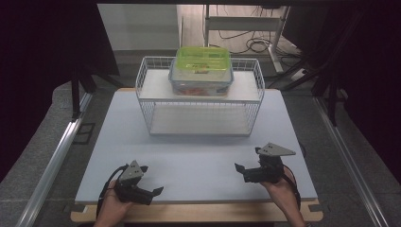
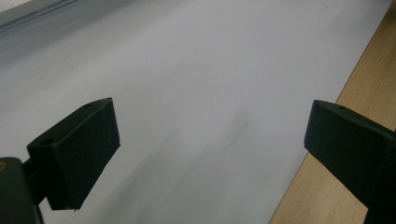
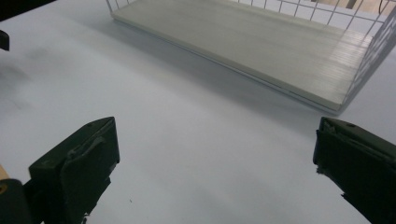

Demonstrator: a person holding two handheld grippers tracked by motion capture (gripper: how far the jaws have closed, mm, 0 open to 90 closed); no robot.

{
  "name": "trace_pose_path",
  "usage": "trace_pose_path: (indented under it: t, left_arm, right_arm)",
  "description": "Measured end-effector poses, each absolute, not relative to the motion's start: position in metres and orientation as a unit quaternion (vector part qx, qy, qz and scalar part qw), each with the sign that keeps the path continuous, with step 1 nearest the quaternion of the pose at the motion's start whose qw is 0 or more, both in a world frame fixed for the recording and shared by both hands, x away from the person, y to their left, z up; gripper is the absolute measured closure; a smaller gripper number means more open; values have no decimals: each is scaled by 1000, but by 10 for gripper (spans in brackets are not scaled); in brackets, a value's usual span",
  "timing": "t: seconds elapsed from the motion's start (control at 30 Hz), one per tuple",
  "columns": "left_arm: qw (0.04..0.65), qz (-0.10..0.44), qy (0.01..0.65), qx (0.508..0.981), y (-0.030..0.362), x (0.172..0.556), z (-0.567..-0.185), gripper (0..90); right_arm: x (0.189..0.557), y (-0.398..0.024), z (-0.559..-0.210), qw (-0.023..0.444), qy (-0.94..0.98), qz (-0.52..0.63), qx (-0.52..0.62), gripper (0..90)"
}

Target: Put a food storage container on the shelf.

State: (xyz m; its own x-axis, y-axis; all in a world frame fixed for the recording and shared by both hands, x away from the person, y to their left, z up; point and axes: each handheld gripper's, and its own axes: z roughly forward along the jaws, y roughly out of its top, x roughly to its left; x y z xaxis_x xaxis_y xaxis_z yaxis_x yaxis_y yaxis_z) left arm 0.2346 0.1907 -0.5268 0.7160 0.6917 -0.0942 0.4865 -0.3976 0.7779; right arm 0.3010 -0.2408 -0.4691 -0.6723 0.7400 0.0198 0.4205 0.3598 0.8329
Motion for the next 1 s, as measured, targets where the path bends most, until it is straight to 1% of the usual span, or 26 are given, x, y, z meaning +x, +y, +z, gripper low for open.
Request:
trace_pose_path:
  t: [0.6,0.83,1.0]
  left_arm:
    - [415,122,354,829,190,235,-527,32]
    - [412,122,355,830,190,235,-528,31]
    - [418,123,358,826,191,235,-526,28]
  right_arm:
    - [290,-252,-493,184,815,410,366,2]
    - [290,-251,-507,172,827,385,372,2]
    - [291,-250,-509,172,829,378,375,3]
